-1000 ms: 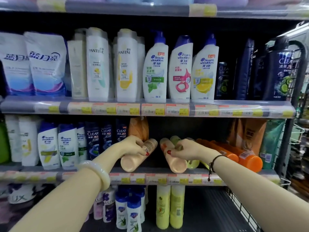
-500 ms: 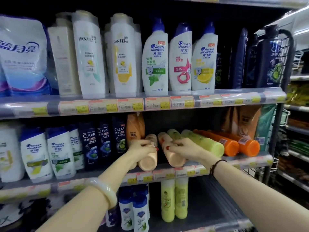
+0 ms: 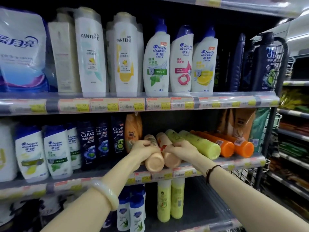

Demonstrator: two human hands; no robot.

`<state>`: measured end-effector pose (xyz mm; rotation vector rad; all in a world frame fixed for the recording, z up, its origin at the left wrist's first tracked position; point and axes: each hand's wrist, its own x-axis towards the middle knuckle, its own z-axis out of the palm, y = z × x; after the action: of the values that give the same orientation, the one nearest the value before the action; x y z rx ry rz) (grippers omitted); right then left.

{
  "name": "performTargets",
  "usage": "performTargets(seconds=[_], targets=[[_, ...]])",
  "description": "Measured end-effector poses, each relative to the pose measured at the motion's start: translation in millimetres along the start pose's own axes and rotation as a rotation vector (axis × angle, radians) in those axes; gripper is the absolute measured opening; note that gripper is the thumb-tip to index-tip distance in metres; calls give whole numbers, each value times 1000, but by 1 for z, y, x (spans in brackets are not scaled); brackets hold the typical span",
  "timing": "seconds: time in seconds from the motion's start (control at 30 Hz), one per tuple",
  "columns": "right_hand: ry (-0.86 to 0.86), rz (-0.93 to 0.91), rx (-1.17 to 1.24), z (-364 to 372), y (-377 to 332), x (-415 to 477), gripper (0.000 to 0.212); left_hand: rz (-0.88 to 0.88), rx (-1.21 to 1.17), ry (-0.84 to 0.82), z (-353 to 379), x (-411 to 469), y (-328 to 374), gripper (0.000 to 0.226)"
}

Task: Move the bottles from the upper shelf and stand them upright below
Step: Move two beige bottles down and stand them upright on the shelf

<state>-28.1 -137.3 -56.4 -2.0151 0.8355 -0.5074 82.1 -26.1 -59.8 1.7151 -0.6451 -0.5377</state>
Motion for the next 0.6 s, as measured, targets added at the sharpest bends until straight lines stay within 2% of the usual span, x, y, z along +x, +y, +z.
performTargets(seconds=[0.13,0.3,0.43,0.6], targets=[[-2,42,87,3,1,4,54,-11,-78,-41,2,3,-2,69],[39,101,320,7,7,0,46,-3,-206,4,11,7,-10,71],[58,72,418,5,15,-4,44,49,-238,32,13,5,-15,70],[81,46,518,6,24,-6,60,116,-289,59,16,-6,-17,76]])
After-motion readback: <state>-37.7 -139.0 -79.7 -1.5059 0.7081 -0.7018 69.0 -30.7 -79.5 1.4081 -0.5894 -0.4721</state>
